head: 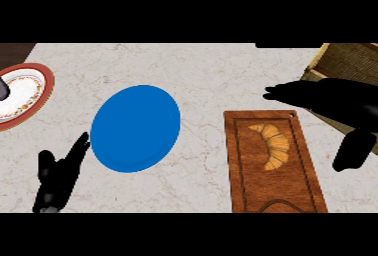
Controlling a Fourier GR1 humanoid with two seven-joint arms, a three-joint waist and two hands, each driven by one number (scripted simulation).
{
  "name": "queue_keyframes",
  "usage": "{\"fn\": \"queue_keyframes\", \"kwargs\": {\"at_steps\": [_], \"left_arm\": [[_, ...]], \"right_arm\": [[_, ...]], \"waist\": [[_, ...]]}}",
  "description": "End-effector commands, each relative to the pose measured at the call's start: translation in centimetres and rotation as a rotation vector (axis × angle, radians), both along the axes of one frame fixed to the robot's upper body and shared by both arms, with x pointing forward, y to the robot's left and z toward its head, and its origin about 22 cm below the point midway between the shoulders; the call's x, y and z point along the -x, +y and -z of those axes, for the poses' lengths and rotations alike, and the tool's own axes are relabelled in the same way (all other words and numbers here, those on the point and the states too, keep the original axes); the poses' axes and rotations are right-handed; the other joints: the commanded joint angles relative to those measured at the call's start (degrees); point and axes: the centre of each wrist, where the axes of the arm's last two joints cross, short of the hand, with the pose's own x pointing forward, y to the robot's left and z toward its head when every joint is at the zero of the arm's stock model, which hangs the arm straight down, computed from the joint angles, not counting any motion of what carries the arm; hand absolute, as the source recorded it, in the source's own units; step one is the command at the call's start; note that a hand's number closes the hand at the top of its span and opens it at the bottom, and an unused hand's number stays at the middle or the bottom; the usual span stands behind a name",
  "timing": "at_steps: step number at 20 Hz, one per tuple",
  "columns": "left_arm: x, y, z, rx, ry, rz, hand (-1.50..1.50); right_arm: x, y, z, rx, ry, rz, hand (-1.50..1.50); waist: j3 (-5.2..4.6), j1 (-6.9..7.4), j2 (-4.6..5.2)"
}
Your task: Pick the croissant from the cutting board and place it in the basket
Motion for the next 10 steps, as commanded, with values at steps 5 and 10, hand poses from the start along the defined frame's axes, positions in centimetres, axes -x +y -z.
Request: {"fn": "queue_keyframes", "kwargs": {"at_steps": [5, 10], "left_arm": [[0.7, 0.7, 2.4, 0.04, 0.144, -0.018, 0.0], [0.8, -0.2, 0.6, 0.037, 0.113, 0.007, 0.0]], "right_arm": [[-0.1, -0.3, 5.2, 0.007, 0.005, -0.009, -1.5], [-0.3, 0.3, 5.7, -0.013, -0.012, -0.017, -1.5]], "waist": [[-0.74, -0.29, 0.54], [-0.75, -0.24, 0.29]]}}
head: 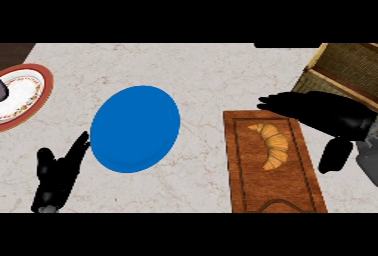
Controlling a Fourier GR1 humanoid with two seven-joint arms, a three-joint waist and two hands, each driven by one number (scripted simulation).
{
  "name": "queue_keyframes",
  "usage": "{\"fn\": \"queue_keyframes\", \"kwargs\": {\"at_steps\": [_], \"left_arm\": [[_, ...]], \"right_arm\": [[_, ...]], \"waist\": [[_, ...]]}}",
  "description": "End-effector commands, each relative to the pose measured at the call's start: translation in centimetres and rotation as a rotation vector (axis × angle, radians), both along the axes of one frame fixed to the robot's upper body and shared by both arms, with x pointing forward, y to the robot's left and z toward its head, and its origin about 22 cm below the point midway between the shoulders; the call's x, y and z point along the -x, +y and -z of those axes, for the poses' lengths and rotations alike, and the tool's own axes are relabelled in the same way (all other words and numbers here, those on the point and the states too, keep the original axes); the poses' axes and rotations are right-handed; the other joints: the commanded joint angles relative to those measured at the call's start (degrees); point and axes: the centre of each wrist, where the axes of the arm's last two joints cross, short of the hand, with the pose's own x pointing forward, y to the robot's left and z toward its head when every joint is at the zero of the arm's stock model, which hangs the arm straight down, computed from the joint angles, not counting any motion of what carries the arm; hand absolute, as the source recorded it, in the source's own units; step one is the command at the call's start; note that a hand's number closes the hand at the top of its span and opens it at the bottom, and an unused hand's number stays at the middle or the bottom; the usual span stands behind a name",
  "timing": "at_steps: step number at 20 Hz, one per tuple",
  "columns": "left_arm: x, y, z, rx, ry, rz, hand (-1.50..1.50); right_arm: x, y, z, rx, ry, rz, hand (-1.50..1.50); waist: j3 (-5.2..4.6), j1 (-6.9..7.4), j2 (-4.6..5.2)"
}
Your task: Pick the croissant from the cutting board and place it in the basket
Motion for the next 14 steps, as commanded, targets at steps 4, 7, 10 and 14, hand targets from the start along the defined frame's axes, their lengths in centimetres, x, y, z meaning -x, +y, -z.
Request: {"fn": "queue_keyframes", "kwargs": {"at_steps": [4, 7, 10, 14], "left_arm": [[0.6, 0.2, 2.3, 0.018, 0.099, -0.017, 0.0], [1.3, -0.5, 2.5, 0.025, 0.12, -0.04, 0.0], [1.9, 0.8, 2.7, 0.042, 0.127, -0.02, 0.0], [1.4, 0.1, 1.6, 0.038, 0.127, -0.002, 0.0]], "right_arm": [[-0.6, 0.2, 2.6, 0.01, -0.005, 0.006, -1.5], [0.1, 1.4, 3.9, -0.013, -0.005, 0.01, -1.5], [-0.7, 0.8, 3.8, -0.029, -0.014, 0.002, -1.5], [-0.6, 1.2, 5.6, -0.003, -0.016, -0.014, -1.5]], "waist": [[-0.75, -0.22, 0.46], [-0.74, -0.35, 0.37], [-0.76, -0.22, 0.41], [-0.73, -0.04, 0.44]]}}
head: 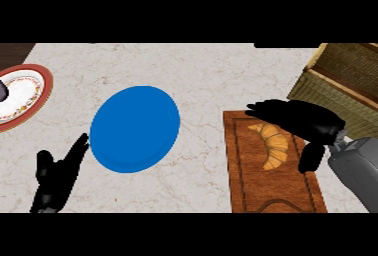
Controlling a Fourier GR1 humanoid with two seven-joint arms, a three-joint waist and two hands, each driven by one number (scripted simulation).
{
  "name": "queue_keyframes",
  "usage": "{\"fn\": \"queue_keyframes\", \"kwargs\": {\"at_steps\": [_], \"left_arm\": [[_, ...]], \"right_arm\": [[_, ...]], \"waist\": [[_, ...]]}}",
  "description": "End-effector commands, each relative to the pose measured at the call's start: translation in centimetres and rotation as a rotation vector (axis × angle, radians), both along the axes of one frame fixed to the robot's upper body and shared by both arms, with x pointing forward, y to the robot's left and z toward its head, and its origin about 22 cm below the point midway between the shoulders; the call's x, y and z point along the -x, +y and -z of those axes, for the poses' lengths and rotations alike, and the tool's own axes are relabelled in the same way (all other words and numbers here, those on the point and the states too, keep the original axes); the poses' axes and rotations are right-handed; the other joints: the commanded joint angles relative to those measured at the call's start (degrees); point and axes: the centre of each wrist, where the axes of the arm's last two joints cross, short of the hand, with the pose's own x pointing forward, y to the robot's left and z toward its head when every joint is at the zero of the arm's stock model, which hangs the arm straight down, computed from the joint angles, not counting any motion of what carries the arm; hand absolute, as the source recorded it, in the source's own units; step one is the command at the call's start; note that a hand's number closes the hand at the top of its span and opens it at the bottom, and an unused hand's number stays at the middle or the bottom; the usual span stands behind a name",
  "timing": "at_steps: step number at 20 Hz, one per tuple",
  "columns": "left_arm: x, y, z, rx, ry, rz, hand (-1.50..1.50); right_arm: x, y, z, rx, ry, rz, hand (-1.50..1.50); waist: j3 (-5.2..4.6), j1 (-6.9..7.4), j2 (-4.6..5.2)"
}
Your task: Pick the croissant from the cutting board and place it in the basket
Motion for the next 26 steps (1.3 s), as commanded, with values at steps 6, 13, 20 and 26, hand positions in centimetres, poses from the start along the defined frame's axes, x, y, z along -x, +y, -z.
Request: {"fn": "queue_keyframes", "kwargs": {"at_steps": [6, 13, 20, 26], "left_arm": [[1.3, -0.7, 2.0, 0.028, 0.104, -0.018, 0.0], [0.8, -1.2, 1.5, 0.026, 0.116, -0.018, 0.0], [1.7, -1.1, 3.2, 0.028, 0.106, -0.012, 0.0], [0.8, 0.3, 2.8, 0.029, 0.112, -0.006, 0.0]], "right_arm": [[-1.2, -0.5, 3.2, 0.109, 0.003, 0.011, -1.5], [-1.4, 0.5, 5.3, 0.119, 0.033, 0.009, -1.5], [-0.9, -0.4, 5.7, 0.099, 0.018, 0.005, -1.5], [-0.7, 0.8, 8.2, 0.123, 0.015, -0.002, 1.5]], "waist": [[-0.73, 0.27, 0.57], [-0.74, 0.13, 0.54], [-0.76, -0.17, 0.48], [-0.76, -0.04, 0.62]]}}
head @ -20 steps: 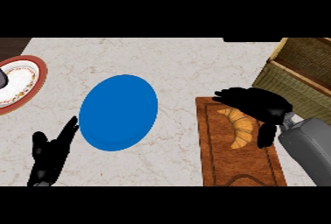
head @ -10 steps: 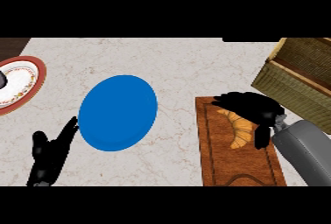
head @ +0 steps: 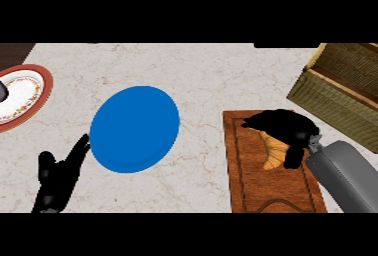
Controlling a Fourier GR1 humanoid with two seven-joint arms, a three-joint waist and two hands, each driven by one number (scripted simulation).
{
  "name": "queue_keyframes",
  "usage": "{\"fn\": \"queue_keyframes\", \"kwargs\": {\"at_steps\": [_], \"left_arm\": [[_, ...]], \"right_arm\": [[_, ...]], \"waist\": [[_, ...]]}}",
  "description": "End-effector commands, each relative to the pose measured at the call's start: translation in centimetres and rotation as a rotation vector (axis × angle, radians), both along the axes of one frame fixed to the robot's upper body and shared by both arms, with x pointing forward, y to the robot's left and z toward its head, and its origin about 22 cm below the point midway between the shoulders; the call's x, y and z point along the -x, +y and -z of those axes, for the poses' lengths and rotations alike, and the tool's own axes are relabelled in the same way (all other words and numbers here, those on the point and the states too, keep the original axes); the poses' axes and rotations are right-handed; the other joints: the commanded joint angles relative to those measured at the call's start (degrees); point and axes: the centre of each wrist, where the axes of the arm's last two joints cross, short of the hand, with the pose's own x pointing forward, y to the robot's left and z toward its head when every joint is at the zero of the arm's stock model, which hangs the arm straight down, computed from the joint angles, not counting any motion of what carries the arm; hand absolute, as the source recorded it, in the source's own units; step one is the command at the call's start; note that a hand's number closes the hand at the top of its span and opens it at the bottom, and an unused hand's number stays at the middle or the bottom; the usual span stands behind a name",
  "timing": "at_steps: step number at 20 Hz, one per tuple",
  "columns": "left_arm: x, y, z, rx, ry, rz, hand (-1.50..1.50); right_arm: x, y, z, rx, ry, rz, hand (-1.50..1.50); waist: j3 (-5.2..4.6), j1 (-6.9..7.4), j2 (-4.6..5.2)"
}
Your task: Pick the croissant from the cutting board and place it in the basket
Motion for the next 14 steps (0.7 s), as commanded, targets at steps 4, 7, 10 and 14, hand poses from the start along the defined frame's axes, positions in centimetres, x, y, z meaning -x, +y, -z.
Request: {"fn": "queue_keyframes", "kwargs": {"at_steps": [4, 7, 10, 14], "left_arm": [[1.3, -1.1, 3.7, 0.046, 0.109, -0.02, 0.0], [1.8, -1.4, 2.5, 0.035, 0.116, -0.036, 0.0], [0.9, 0.9, 3.1, 0.043, 0.133, -0.02, 0.0], [0.8, 0.4, 1.5, 0.036, 0.104, -0.021, 0.0]], "right_arm": [[-1.8, -1.4, -1.0, 0.011, -0.101, -0.097, 1.5], [0.4, -0.5, 1.8, 0.017, -0.139, -0.121, 1.5], [-0.9, 0.4, 0.5, 0.028, -0.141, -0.132, 1.5], [-3.1, 1.7, 0.6, 0.054, -0.112, 0.386, 1.5]], "waist": [[-0.79, 0.45, 0.79], [-0.76, 0.13, 0.52], [-0.81, 0.05, 0.62], [-0.97, 0.1, 0.71]]}}
